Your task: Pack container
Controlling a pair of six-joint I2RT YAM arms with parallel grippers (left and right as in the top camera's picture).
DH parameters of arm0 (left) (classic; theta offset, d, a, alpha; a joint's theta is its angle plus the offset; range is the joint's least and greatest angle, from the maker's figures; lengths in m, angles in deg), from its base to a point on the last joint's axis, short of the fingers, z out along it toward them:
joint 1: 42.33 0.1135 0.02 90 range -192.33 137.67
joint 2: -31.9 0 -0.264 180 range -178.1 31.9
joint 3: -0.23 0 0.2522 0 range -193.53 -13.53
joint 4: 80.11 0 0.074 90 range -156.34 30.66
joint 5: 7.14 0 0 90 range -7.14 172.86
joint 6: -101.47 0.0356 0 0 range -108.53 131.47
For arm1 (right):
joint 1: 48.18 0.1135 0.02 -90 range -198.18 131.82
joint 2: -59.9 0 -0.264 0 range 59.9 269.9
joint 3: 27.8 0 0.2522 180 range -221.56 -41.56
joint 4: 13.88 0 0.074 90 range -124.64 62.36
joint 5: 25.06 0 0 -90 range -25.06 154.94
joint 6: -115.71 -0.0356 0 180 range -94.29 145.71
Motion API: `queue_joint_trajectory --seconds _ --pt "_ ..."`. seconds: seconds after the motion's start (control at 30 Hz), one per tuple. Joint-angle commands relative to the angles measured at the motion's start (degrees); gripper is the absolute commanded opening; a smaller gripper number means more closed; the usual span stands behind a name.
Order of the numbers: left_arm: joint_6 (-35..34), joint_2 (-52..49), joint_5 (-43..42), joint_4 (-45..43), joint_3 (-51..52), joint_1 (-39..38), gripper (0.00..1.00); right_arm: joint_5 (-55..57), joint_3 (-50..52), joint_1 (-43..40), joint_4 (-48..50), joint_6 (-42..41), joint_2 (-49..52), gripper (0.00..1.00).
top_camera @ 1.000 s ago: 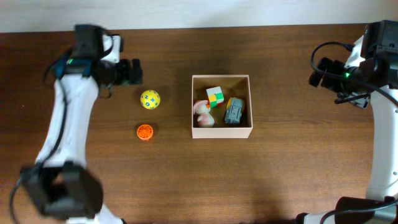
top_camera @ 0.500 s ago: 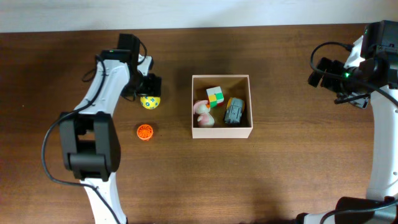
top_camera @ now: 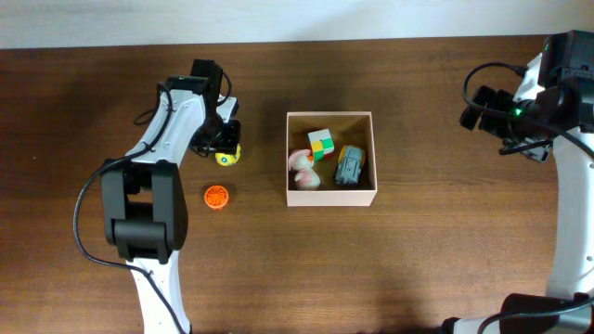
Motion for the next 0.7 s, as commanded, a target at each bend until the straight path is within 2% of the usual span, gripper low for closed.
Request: queue_joint_trajectory --seconds 0.0,0.3,0.53,0.67 --pt "0.0 -0.6 -0.6 3.8 -4.4 -0.5 0.33 -0.1 0.3 -0.2 -0.4 0.0 0.0 1.0" --pt "0.2 6.3 -2.3 20.5 -24.2 -4.6 0.31 -0.1 0.3 -0.2 -1.0 0.0 0.0 1.0" --pt "0.3 8.9 -4.2 23.6 -24.9 -15.3 0.31 -0.1 0.3 -0.2 -1.0 0.0 0.0 1.0" --pt "0.3 8.8 -3.5 20.9 -22.1 -22.1 0.31 -0.1 0.3 -0.2 -1.2 0.0 0.0 1.0"
